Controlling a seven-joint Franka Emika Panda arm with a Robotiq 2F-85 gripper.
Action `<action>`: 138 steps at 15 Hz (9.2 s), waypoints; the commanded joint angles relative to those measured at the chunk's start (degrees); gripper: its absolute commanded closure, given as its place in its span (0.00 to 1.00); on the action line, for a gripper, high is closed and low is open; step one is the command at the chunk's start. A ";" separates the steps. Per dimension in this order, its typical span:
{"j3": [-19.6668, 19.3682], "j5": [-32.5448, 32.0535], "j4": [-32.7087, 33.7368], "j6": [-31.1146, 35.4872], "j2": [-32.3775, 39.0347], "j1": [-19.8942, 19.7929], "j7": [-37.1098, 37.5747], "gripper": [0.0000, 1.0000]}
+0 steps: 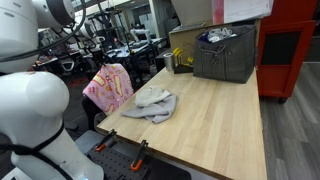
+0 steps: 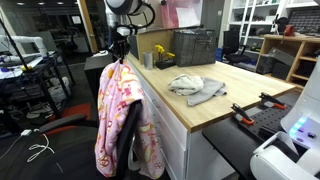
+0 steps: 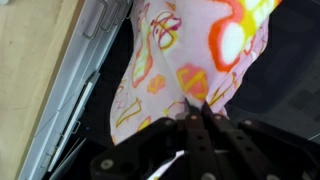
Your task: Move the pink blanket from chair onto the table
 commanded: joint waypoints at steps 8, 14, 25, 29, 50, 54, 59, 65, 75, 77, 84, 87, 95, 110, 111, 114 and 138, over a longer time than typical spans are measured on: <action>-5.85 -5.50 -22.81 -0.61 -21.25 -1.17 15.52 0.99; -3.00 -8.02 -28.56 -1.13 -26.69 -2.28 21.27 0.99; -1.93 -10.97 -37.74 -2.57 -32.17 -7.00 29.41 0.99; -2.22 -11.18 -41.88 -2.90 -34.14 -9.86 31.19 0.99; 0.24 -10.55 -47.84 -8.11 -38.36 -15.13 47.15 0.95; -0.55 -14.88 -46.05 -7.76 -35.96 -15.90 50.15 0.99; -5.66 -23.61 -43.93 -7.99 -32.77 -20.17 56.38 0.99; -13.73 -30.44 -39.76 -9.01 -28.02 -26.83 59.75 0.99; -9.13 -7.64 -41.16 -7.24 -32.50 -26.61 47.87 0.34; -7.71 -3.27 -40.66 -6.22 -32.16 -25.89 44.92 0.18; -5.99 7.90 -40.89 -0.45 -25.87 -25.45 28.31 0.00; -6.38 9.05 -41.20 2.54 -23.01 -25.81 17.87 0.00; -5.62 16.32 -41.22 1.85 -16.56 -26.94 -2.29 0.00; -3.68 28.10 -39.60 0.74 -7.35 -29.38 -9.74 0.47; -3.52 29.15 -39.48 0.58 -7.57 -29.63 -10.12 0.54; -3.67 30.26 -38.61 -0.65 -7.95 -29.99 -10.21 0.76; -26.11 -15.48 -37.67 4.23 -19.00 -26.36 25.81 0.98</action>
